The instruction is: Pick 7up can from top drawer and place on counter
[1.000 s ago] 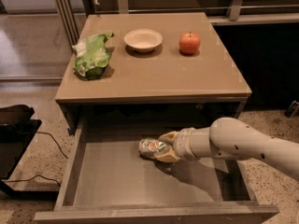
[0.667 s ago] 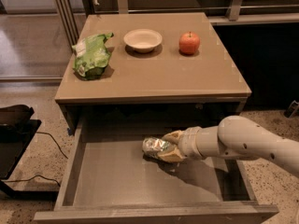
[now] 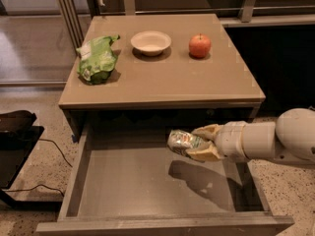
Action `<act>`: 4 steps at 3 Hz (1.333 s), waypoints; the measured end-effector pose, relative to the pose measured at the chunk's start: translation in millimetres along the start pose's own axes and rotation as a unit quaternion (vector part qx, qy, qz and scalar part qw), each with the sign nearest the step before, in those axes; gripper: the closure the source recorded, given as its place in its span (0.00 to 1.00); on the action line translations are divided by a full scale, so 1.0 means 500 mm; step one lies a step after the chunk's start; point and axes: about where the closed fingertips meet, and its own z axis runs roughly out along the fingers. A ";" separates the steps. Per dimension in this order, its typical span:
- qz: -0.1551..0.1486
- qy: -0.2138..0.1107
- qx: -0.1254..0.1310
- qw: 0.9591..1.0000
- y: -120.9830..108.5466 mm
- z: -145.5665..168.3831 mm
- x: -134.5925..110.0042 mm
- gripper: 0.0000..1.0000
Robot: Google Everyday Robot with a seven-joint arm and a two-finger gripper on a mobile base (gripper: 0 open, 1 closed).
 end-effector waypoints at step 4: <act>-0.086 -0.009 0.115 0.990 -0.341 -0.238 -0.321 1.00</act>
Offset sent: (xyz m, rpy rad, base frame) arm 0.0554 -0.0602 0.2431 -0.1111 -0.2728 -0.0628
